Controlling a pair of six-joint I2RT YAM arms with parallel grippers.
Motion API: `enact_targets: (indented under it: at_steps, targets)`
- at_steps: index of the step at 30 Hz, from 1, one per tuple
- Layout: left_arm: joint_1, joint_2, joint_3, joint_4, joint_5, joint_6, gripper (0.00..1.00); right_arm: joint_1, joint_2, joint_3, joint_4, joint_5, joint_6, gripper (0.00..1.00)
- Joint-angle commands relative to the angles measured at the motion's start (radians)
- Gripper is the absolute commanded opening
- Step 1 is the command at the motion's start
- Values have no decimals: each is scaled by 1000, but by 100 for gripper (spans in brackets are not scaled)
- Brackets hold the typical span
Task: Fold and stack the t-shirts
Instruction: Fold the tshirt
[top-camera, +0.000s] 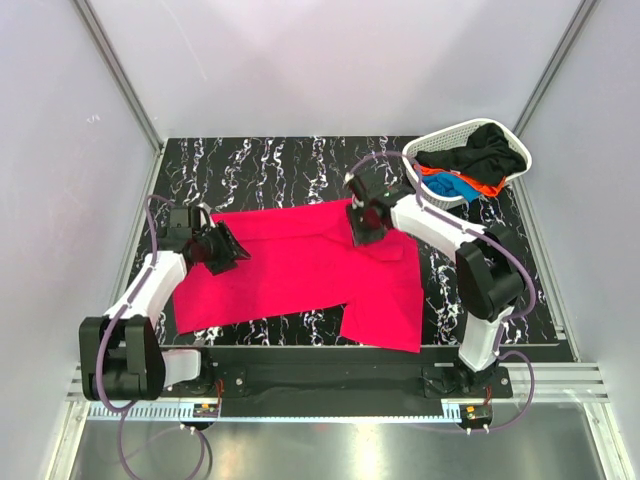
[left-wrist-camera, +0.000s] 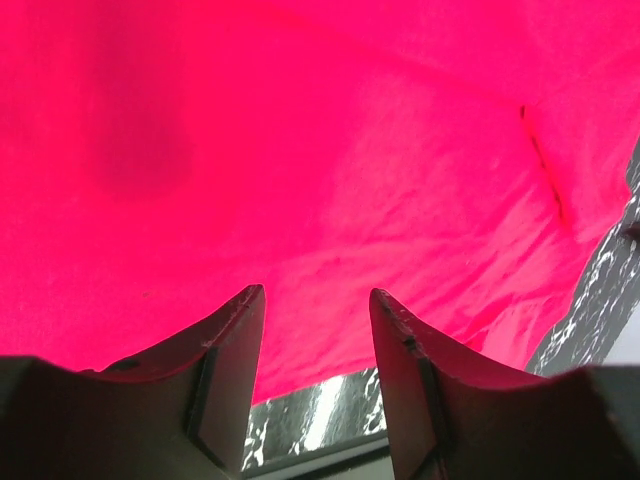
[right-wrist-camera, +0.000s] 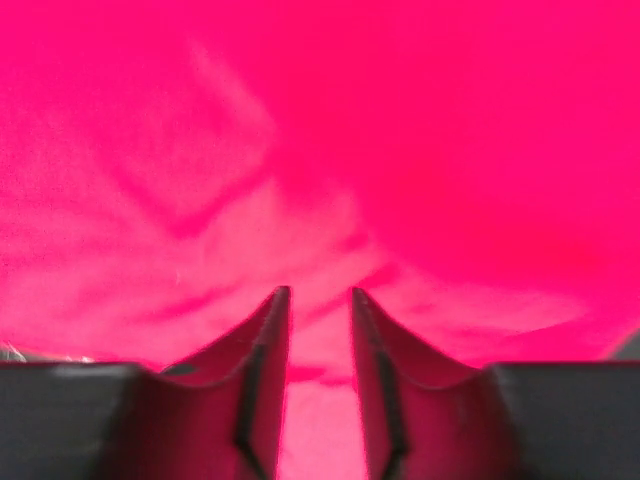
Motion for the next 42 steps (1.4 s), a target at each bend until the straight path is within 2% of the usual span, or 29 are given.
enact_targets:
  at_steps: [1, 6, 10, 19, 27, 34, 37, 39, 42]
  targets:
    - [6, -43, -10, 11, 36, 23, 50, 13, -43, -97, 70, -87, 70, 28]
    - [4, 9, 19, 8, 77, 29, 47, 14, -1, -138, 110, -50, 135, 25]
    - [4, -35, -3, -14, 69, 52, 47, 13, 43, -121, 114, 19, 159, 26]
    - [4, -48, 22, -95, 49, 101, 46, 2, 122, -17, 110, 177, 155, 27]
    - [4, -43, 31, -126, 19, 121, 45, -61, 221, 122, 107, 209, 97, 30]
    - [3, -37, 20, -127, 28, 129, 45, -98, 330, 300, 81, 260, -14, 34]
    - [4, -37, 23, -127, 29, 132, 45, -104, 365, 401, 9, 260, -25, 38]
    - [6, -38, 22, -124, 24, 132, 45, -104, 323, 409, -27, 223, -16, 42]
    - [4, -45, 17, -115, 19, 132, 45, -102, 220, 338, -59, 135, 27, 49]
